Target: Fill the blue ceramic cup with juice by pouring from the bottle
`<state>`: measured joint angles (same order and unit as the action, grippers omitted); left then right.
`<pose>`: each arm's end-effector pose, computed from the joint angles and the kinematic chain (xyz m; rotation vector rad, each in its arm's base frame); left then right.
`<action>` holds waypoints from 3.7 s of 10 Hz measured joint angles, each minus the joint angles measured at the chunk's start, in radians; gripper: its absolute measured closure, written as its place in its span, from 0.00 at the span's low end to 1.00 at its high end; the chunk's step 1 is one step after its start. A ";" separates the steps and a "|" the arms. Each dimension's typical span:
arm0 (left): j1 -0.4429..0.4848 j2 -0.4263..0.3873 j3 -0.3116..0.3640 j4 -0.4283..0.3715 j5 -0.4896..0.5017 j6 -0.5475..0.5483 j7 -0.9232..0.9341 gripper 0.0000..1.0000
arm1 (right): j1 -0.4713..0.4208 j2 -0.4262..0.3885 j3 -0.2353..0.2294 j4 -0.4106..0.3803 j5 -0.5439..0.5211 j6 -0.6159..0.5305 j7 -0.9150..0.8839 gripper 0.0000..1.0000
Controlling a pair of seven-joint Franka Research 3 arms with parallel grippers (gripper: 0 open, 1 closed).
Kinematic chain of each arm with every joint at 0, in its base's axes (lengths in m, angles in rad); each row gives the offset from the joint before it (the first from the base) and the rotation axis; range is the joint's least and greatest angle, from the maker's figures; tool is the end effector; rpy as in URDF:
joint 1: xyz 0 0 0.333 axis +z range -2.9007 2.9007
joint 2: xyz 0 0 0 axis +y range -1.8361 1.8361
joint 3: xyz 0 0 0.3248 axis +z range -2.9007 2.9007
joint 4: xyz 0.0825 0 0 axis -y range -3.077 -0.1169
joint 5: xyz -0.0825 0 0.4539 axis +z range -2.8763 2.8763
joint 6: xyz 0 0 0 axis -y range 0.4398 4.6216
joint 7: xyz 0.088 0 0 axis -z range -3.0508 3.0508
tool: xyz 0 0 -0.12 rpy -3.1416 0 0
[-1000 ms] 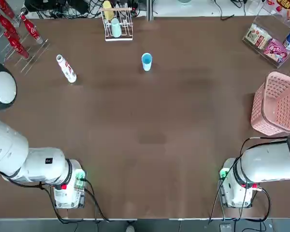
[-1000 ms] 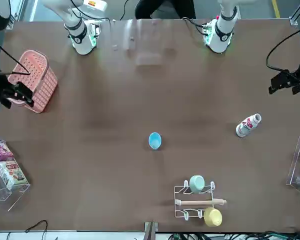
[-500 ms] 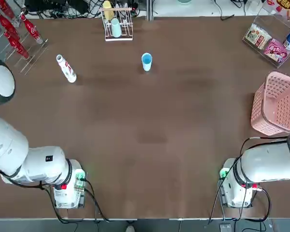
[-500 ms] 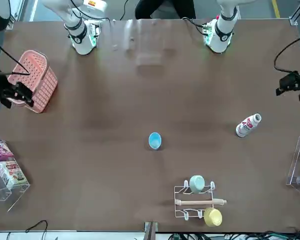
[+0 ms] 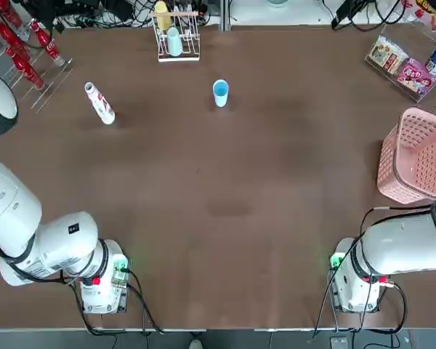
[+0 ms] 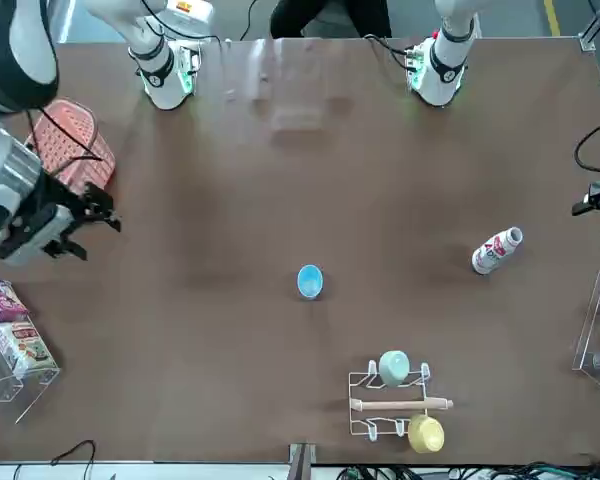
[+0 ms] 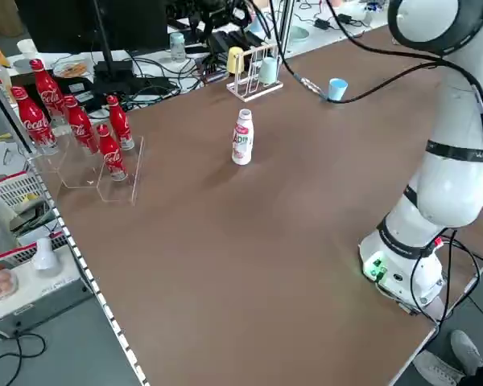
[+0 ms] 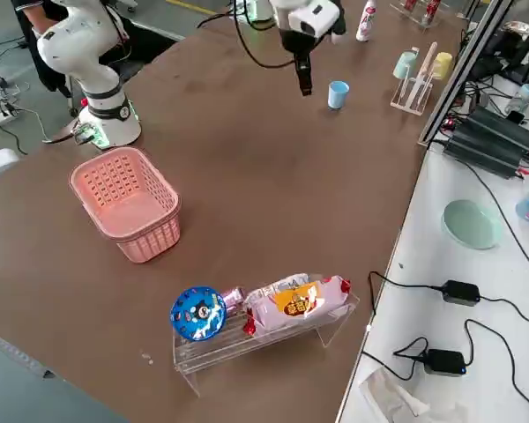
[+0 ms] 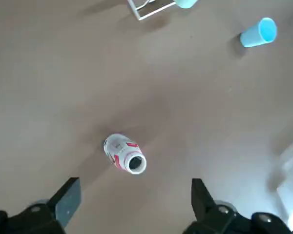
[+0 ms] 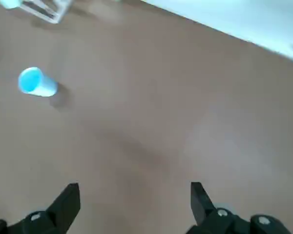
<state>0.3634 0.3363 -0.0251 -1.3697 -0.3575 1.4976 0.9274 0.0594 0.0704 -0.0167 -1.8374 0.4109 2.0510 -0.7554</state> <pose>0.6820 0.1957 0.5057 2.6108 -0.7753 0.0700 0.6651 0.0549 0.4779 -2.6749 -0.8755 -0.3757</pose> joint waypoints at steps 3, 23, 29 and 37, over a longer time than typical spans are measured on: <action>0.172 0.102 -0.001 -0.029 -0.187 -0.033 0.449 0.01 | 0.088 0.138 0.007 -0.079 0.251 0.220 -0.554 0.00; 0.316 0.560 -0.026 -0.149 -0.543 -0.093 1.601 0.01 | 0.362 0.799 0.136 0.303 1.070 0.508 -1.300 0.00; 0.271 0.581 -0.043 -0.153 -0.552 -0.089 1.594 0.02 | 0.395 0.835 0.137 0.342 1.095 0.515 -1.301 0.00; 0.270 0.594 -0.068 -0.213 -0.554 -0.089 1.593 0.12 | 0.431 0.852 0.137 0.338 1.100 0.516 -1.302 0.00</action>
<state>0.6338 0.9298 -0.0930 -1.5825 -0.9120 1.4088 2.5206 0.4906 0.9224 0.1204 -1.4997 1.5107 2.5674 -2.0570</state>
